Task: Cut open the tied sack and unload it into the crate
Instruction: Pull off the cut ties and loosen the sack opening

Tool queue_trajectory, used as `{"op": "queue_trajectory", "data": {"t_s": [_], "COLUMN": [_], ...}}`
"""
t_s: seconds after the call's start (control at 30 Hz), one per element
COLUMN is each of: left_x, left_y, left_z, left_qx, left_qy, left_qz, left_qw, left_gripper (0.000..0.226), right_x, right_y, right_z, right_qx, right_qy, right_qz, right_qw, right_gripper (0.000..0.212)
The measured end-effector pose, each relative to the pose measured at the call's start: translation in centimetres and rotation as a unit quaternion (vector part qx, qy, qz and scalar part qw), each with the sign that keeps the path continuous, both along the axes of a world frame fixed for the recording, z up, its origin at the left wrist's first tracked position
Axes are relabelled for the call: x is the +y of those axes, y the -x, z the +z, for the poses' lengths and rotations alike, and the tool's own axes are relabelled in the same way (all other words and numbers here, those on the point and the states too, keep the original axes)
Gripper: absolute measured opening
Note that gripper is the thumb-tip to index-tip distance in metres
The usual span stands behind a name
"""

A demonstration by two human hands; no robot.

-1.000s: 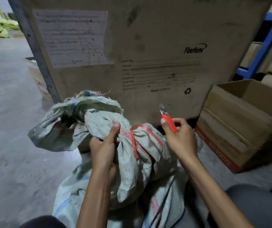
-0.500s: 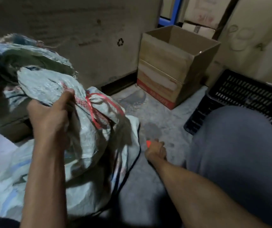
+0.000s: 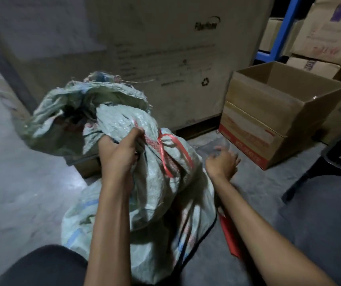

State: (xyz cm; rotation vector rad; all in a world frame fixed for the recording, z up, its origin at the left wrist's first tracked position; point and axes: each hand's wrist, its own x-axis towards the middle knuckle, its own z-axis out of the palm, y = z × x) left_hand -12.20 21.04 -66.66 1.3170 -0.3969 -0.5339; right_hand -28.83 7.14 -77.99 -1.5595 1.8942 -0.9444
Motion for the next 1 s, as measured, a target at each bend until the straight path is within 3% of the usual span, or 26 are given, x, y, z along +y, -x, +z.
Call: {"op": "queue_trajectory", "data": {"t_s": [0.07,0.13,0.2,0.27,0.33,0.47,0.57,0.67,0.73,0.8,0.87,0.93,1.0], "left_x": [0.5,1.0,1.3,1.3,1.0,0.9,1.5,1.9,1.8,1.2,0.7,-0.1,-1.6], "left_y": [-0.4,-1.1,-1.3,-1.1,-0.7,-1.5,-3.4,-5.0,-4.9,-4.5,-4.2,-4.0,-3.2], "left_z": [0.8,1.4,1.9,2.2,2.3,2.4,1.9,0.9,0.7,1.0,2.1,3.6,4.8], "left_qx": [-0.029,-0.076,-0.123,-0.155,-0.143,-0.093,-0.128,-0.105,-0.138,-0.174,-0.082,-0.05,-0.125], "left_qy": [0.0,0.001,-0.007,-0.023,-0.033,-0.055,-0.127,-0.176,-0.176,-0.122,-0.05,-0.097,-0.214], "left_qz": [-0.016,-0.036,-0.065,-0.105,-0.122,-0.127,-0.029,0.076,0.07,0.011,-0.076,-0.166,-0.236], "left_qw": [0.999,0.996,0.99,0.982,0.982,0.986,0.983,0.976,0.972,0.977,0.992,0.98,0.94], "left_gripper": [0.012,0.005,0.01,0.02,0.032,0.051,0.041,0.026,0.021,0.023,0.036,0.055,0.068], "right_x": [-0.8,-0.5,0.3,0.6,0.1,-2.7,-5.4,-7.3,-7.2,-6.0,-4.9,-4.2,-3.6], "right_y": [-1.7,-3.2,-4.7,-6.2,-7.5,-7.2,-4.5,-1.6,-0.9,-1.1,-1.2,-0.9,-0.8], "right_z": [5.4,11.1,15.5,18.0,19.2,18.6,16.7,16.1,16.0,16.0,16.2,16.6,16.5], "right_qx": [-0.118,-0.257,-0.275,-0.232,-0.214,-0.191,-0.22,-0.27,-0.265,-0.324,-0.373,-0.395,-0.366], "right_qy": [0.069,0.044,-0.02,-0.02,0.065,0.137,0.116,0.088,0.104,0.081,0.01,-0.046,-0.055], "right_qz": [0.084,0.237,0.384,0.457,0.435,0.286,0.146,0.057,0.103,0.207,0.331,0.428,0.505], "right_qw": [0.987,0.936,0.881,0.858,0.872,0.929,0.957,0.957,0.953,0.92,0.867,0.811,0.78], "right_gripper": [0.016,0.037,0.057,0.051,0.024,0.026,0.028,0.03,0.03,0.025,0.028,0.037,0.037]}}
